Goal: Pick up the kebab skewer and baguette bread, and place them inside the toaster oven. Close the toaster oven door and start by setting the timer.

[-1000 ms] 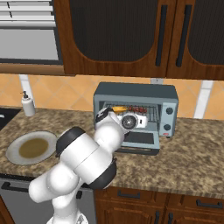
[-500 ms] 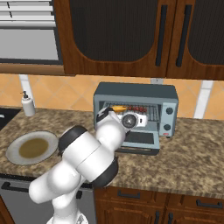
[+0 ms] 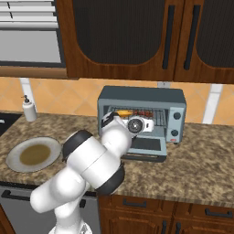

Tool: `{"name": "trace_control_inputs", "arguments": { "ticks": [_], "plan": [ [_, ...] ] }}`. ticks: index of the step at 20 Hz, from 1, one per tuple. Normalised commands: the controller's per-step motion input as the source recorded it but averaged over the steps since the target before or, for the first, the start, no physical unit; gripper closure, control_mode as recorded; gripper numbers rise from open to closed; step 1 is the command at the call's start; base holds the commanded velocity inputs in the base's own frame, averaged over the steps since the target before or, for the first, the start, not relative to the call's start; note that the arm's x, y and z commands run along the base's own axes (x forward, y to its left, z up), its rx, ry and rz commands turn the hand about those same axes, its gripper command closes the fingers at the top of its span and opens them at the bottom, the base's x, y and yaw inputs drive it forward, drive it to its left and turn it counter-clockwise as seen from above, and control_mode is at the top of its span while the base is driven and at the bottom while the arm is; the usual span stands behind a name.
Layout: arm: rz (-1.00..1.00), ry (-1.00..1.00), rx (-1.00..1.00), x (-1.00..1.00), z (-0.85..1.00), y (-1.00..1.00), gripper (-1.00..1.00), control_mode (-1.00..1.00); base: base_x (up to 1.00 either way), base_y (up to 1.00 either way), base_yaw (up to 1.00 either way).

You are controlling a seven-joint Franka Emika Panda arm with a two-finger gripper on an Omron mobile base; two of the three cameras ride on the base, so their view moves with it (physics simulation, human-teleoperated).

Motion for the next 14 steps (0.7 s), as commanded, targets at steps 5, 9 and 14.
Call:
{"name": "trace_control_inputs", "arguments": {
  "ticks": [5,9,14],
  "plan": [
    [0.00,0.00,0.00,0.08,-0.01,0.00,-1.00,-1.00,0.00,0.00,0.00],
    [0.00,0.00,0.00,-0.10,0.00,-0.02,-1.00,-1.00,0.00,0.00,0.00],
    [0.00,0.00,0.00,-0.90,0.00,-0.17,-1.00,-1.00,0.00,0.00,0.00]
  ]
}}
